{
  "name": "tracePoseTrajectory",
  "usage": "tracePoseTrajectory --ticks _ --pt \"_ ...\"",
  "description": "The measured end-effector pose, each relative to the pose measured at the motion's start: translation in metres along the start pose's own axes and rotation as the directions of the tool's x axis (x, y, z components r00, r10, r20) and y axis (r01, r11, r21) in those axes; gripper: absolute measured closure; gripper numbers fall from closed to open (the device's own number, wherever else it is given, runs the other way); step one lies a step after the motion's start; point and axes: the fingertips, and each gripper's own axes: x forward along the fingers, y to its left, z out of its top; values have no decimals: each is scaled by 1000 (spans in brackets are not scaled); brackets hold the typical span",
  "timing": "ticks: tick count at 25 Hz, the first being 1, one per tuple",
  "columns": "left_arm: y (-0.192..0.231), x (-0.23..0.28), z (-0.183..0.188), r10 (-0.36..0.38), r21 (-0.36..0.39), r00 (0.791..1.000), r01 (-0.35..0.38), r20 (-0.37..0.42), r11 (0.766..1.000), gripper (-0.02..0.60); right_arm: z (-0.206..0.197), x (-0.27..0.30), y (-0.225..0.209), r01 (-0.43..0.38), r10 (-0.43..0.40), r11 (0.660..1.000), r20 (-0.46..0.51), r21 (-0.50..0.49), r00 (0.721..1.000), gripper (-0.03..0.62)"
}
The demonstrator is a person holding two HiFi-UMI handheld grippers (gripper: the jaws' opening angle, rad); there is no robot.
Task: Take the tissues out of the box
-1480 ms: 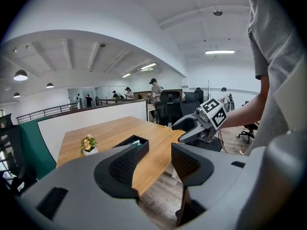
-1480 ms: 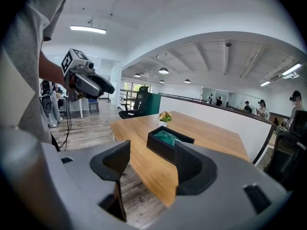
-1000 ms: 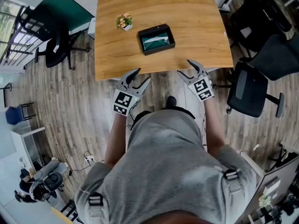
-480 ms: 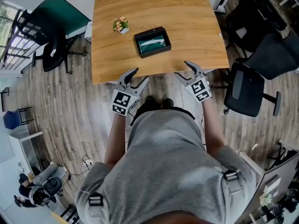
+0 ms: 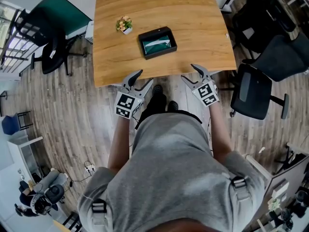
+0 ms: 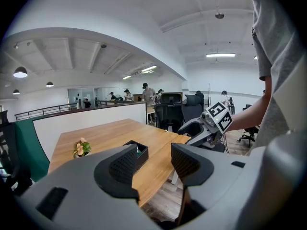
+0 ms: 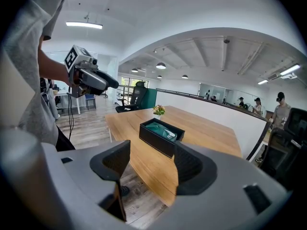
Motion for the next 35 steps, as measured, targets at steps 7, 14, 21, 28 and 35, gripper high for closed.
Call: tracePoseTrajectory --ticks 7,14,21,28,35 --pt "15 5 -2 -13 -5 1000 12 -6 1000 344 3 13 1 -3 4 1000 -16 2 1000 299" --pt "32 18 -3 -37 -13 999 37 -14 999 344 1 25 -3 -7 7 1000 -52 -3 999 301" --pt "50 35 -4 -63 -28 998 63 -18 998 344 6 45 -16 -10 9 1000 -78 -14 997 301" --pt "70 51 -6 -90 -30 995 90 -30 996 344 8 63 -26 -5 4 1000 -98 -7 995 301" --pt "87 67 -3 -130 -21 991 129 -40 991 344 13 76 -35 19 -17 1000 -113 10 993 301"
